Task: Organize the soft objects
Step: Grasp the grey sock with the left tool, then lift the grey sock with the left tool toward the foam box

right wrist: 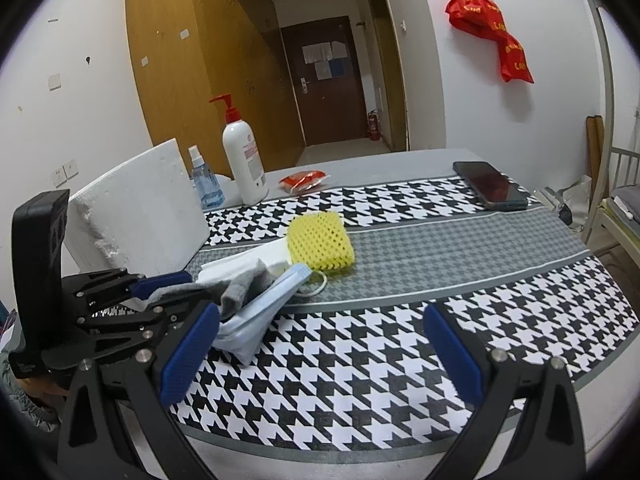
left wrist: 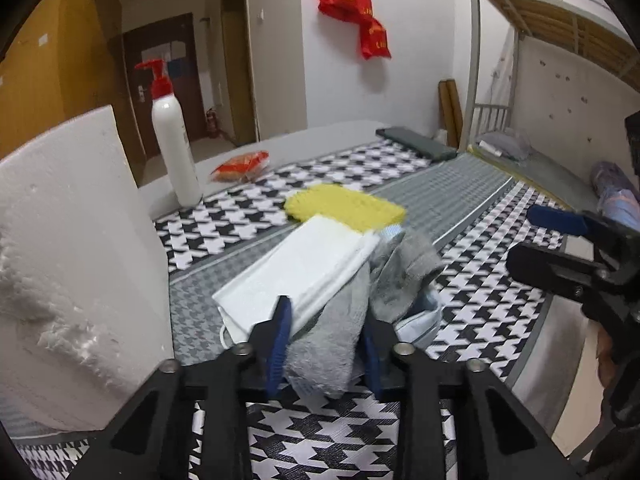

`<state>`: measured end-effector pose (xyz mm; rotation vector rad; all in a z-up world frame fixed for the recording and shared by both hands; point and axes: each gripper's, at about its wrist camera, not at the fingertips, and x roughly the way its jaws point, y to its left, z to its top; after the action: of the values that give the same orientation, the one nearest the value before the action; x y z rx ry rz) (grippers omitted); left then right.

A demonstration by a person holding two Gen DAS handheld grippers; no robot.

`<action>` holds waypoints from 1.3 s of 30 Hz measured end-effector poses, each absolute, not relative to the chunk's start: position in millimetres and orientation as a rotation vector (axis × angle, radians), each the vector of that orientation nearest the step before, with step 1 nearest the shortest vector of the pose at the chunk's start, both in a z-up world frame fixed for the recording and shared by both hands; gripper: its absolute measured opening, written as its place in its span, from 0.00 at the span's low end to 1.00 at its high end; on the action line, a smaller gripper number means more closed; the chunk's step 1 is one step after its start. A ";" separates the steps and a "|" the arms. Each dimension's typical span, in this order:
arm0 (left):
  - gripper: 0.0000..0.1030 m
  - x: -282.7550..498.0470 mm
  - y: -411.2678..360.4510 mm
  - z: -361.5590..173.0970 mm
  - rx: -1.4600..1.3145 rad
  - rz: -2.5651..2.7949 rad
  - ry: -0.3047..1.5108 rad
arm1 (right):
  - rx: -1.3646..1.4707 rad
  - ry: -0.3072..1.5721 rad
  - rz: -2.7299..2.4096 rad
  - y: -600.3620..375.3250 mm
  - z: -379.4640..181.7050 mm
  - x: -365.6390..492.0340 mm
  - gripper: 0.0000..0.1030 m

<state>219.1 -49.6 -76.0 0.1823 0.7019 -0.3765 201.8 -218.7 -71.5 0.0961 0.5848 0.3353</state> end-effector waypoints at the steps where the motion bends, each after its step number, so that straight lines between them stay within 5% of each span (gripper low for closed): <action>1: 0.21 220.0 -49.1 -77.9 0.178 -0.377 0.712 | 0.096 0.585 0.337 -218.4 -71.6 202.0 1.00; 39: 0.16 151.0 8.6 24.3 0.080 -0.381 0.465 | 0.068 0.582 0.381 -198.3 -63.2 192.3 1.00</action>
<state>151.0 8.6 24.3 0.0800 0.4651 -0.3807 192.3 -198.3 -63.2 0.0677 0.5825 0.3814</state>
